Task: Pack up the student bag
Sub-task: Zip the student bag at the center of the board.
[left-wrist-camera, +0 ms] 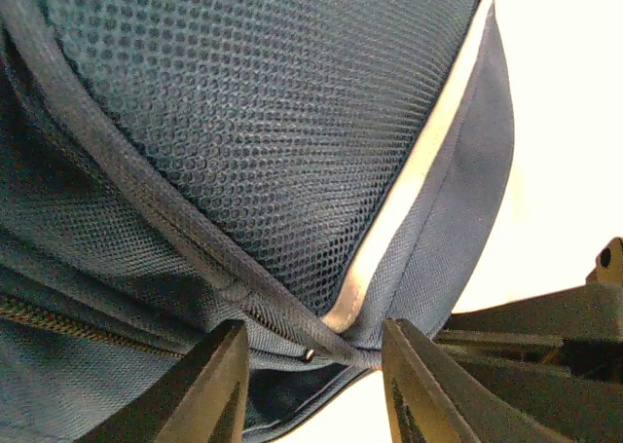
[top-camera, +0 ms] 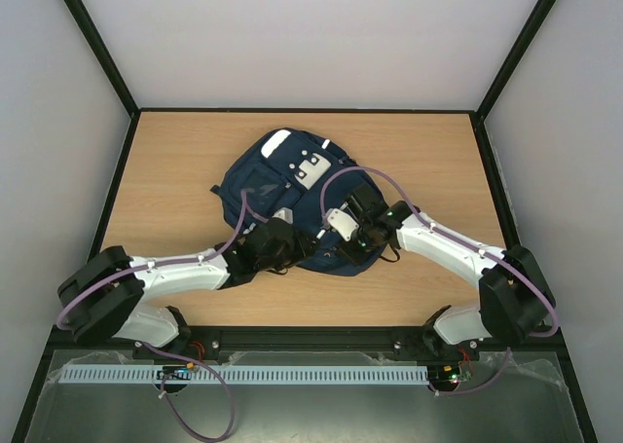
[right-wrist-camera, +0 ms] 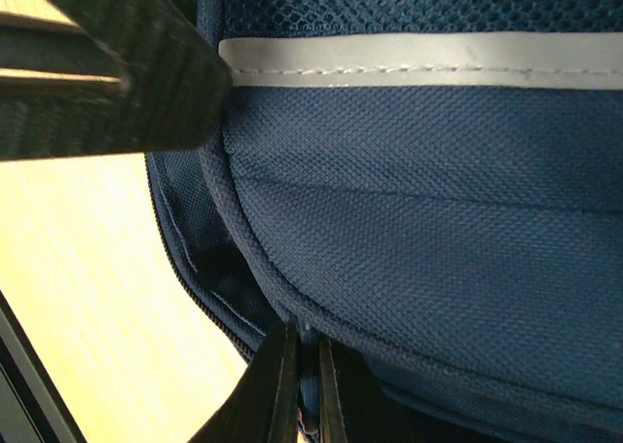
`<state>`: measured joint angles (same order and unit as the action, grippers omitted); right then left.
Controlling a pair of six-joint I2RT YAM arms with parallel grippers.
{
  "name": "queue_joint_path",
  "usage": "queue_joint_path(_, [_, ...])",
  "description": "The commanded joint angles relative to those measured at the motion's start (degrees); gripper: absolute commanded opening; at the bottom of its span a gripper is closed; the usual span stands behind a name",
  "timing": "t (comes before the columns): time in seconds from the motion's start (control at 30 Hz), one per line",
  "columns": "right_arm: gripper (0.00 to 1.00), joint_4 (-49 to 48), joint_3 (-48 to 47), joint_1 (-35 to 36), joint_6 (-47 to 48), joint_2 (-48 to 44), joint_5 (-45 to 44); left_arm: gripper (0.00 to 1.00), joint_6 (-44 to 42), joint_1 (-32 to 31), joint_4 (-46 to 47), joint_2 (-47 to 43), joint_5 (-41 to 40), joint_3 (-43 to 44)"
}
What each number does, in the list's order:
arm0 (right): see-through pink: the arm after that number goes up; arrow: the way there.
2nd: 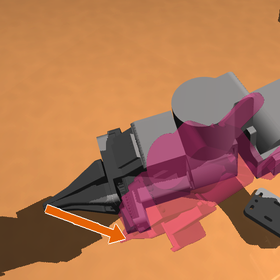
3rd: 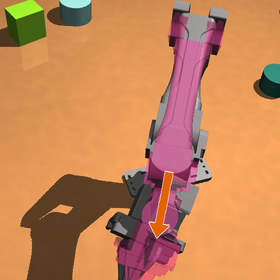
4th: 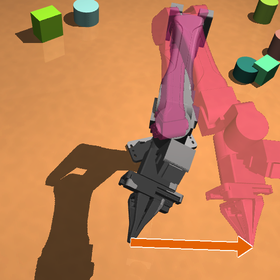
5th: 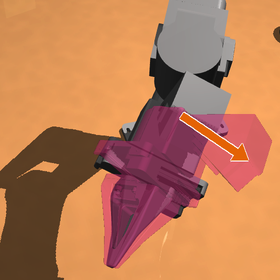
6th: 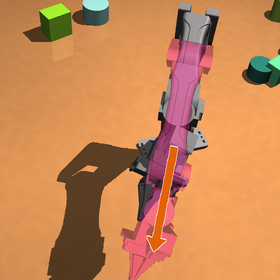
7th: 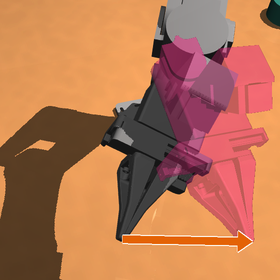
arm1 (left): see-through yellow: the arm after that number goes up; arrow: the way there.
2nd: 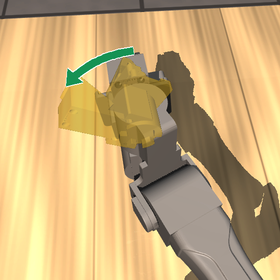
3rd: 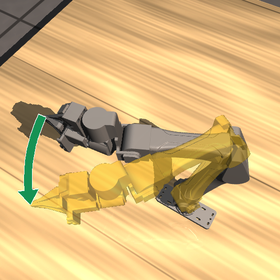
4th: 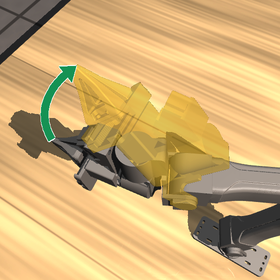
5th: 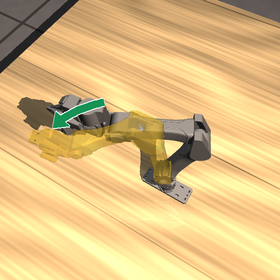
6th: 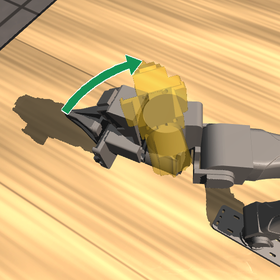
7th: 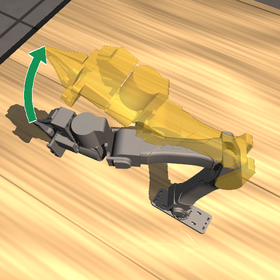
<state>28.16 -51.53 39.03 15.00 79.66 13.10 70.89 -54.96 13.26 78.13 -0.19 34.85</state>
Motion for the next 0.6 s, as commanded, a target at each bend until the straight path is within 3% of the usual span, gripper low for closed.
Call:
queue_joint_path(0.0, [0.01,0.5,0.8,0.3,0.3,-1.5,1.6,0.36,2.2,-0.3,4.4,2.9,1.1,2.1])
queue_joint_path(0.1, [0.01,0.6,0.9,0.3,0.4,-1.7,1.5,0.28,2.0,-0.3,5.3,5.6,1.8,3.3])
queue_joint_path(0.27, [0.01,0.9,1.3,0.3,0.8,-2.4,1.0,0.03,2.1,-0.3,6.9,6.7,1.7,2.6])
queue_joint_path(0.57, [0.01,4.3,0.9,-4.4,3.1,-3.5,-3.0,0.02,-0.8,0.7,-3.3,-2.3,-2.8,-0.1])
